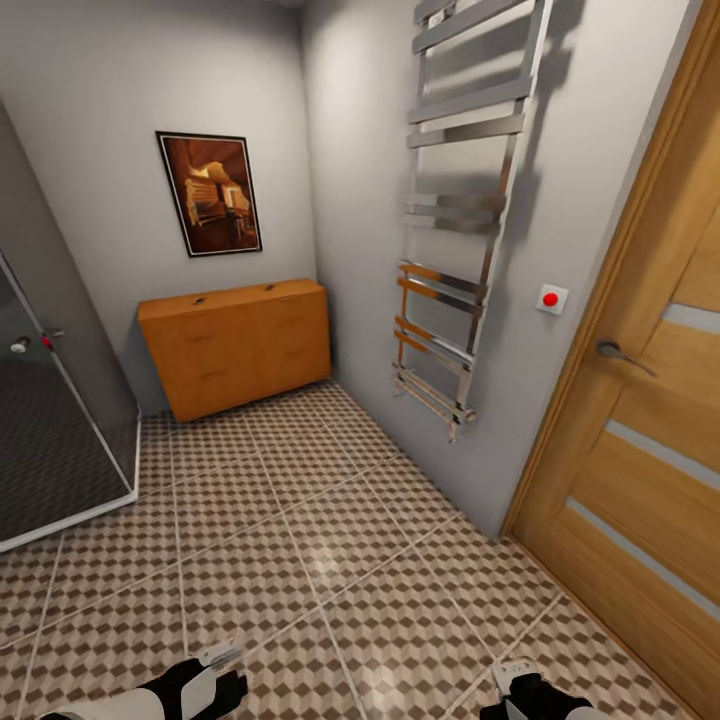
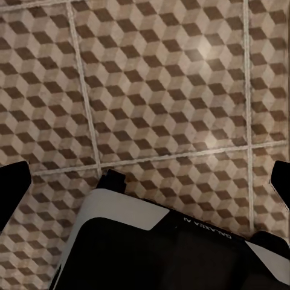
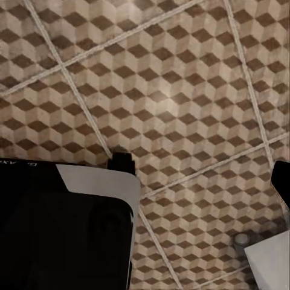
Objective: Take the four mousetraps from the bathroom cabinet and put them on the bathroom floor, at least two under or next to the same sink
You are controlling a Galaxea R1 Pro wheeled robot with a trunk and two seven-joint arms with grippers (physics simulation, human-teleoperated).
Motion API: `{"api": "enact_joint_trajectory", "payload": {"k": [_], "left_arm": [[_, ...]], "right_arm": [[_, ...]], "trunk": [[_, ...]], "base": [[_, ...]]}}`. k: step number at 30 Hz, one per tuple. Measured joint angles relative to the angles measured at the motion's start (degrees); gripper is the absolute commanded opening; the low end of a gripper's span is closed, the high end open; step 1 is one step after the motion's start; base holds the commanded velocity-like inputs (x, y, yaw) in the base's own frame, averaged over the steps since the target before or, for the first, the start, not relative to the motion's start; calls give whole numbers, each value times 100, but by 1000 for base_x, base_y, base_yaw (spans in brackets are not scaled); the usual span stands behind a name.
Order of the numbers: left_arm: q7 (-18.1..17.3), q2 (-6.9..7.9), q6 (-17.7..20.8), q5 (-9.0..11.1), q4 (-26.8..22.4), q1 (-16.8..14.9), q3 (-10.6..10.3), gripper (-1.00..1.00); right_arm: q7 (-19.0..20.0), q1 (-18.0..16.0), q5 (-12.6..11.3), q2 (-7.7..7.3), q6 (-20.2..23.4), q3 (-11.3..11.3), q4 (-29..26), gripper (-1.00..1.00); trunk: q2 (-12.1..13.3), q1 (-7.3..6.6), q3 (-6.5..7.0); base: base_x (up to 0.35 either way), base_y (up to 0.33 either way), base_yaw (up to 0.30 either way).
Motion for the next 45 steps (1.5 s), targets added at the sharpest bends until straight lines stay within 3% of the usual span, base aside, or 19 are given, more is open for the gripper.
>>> {"api": "enact_joint_trajectory", "payload": {"k": [20,45], "left_arm": [[0,0,0,0,-1,0,0,100],[0,1,0,0,-1,1,0,100]], "right_arm": [[-4,-1,4,3,0,0,0,100],[-5,5,5,3,1,9,0,100]], "trunk": [[0,0,28],[0,0,217]], "base": [[335,0,45],[336,0,131]]}}
